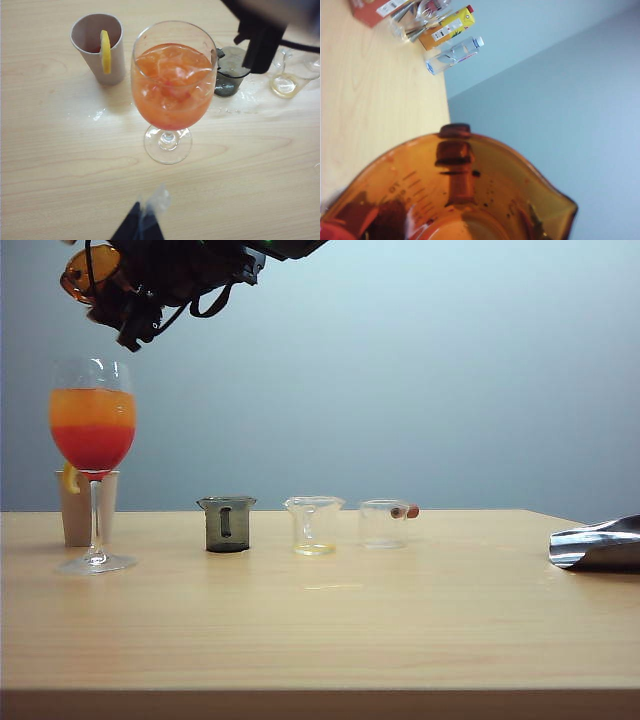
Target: Pick up the fourth measuring cup from the left, pour the grenadine inside into the goblet, and finally put the measuring cup back in its original place.
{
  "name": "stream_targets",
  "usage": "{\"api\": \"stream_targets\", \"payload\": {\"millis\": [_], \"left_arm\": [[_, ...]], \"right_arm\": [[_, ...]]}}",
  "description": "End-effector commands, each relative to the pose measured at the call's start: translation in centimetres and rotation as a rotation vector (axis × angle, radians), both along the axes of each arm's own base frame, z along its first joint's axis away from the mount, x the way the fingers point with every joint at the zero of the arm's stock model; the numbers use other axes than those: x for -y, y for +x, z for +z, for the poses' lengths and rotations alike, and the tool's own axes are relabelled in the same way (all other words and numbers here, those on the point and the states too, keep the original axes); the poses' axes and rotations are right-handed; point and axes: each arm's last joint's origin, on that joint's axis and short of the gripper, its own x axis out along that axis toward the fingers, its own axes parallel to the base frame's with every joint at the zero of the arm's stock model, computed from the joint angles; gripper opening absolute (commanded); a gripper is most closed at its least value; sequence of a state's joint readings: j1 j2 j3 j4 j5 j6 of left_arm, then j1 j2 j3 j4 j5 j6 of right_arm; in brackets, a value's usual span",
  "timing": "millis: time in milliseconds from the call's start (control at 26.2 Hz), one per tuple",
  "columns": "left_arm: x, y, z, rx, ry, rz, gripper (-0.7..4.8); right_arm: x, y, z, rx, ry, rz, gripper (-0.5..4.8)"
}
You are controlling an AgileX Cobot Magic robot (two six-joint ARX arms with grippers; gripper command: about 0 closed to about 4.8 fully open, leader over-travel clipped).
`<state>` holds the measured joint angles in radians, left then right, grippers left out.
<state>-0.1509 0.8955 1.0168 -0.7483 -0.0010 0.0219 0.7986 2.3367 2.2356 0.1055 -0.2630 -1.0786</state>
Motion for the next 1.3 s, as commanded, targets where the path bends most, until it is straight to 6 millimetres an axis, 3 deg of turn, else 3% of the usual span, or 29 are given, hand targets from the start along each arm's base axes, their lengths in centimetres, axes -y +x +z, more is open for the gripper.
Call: {"api": "stream_targets", "payload": {"millis": [38,534,763,992,1298], "left_arm": [[0.0,0.0,0.2,0.015,-0.006,0.002,-0.02],[0.0,0.0,0.2,0.015,-0.006,0.002,-0.02],[0.0,0.0,0.2,0.015,-0.006,0.002,-0.02],[0.0,0.0,0.2,0.015,-0.007,0.002,-0.02],[0.0,0.0,0.2,0.015,-0.006,0.002,-0.02]], "right_arm": [[0.3,-0.2,1.1,-0.15,0.126,0.001,1.43],[0.7,0.0,0.9,-0.486,0.256,-0.014,1.43],[1.4,0.2,0.7,-0.706,0.32,-0.119,1.49],[3.4,-0.2,4.1,-0.728,0.442,-0.175,1.49],[7.7,-1.1,7.7,-0.814,0.443,-0.322,1.48]]}}
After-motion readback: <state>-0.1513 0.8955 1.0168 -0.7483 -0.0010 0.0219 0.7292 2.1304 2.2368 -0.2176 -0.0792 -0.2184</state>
